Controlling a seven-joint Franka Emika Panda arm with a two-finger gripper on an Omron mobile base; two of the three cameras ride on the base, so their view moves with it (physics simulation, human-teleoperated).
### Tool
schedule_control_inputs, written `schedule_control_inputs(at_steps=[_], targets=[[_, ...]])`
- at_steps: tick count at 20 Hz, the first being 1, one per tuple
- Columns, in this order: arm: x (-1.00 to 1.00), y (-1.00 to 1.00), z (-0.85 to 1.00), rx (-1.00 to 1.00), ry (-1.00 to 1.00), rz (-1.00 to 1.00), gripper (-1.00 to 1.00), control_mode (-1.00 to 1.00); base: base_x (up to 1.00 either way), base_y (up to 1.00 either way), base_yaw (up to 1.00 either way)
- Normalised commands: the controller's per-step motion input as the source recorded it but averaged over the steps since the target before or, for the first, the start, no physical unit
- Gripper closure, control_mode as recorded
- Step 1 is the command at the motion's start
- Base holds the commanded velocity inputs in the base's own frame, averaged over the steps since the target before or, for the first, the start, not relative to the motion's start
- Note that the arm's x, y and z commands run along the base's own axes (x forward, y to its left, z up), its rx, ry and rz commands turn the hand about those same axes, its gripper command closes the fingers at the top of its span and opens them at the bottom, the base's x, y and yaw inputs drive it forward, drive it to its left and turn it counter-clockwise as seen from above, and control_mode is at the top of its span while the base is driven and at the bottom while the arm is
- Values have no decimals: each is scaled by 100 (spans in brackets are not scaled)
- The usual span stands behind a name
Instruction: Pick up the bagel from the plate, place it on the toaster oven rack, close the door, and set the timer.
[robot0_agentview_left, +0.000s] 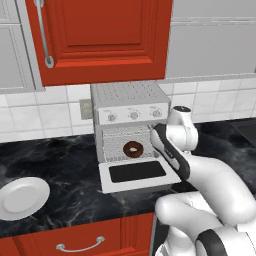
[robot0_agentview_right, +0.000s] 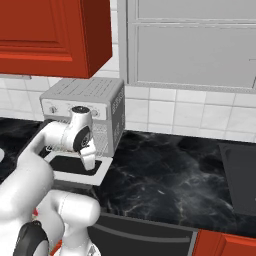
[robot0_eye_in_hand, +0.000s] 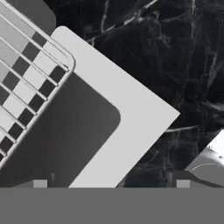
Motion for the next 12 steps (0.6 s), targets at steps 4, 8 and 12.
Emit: schedule_control_inputs(at_steps=[4,8,12], targets=[[3,-34,-42,1,0,-1,-100,-100,0,0,0],[30,-11,-31,3,0,0,-100,-100,0,0,0],[48,0,-12,2,0,0,-100,-100,0,0,0]])
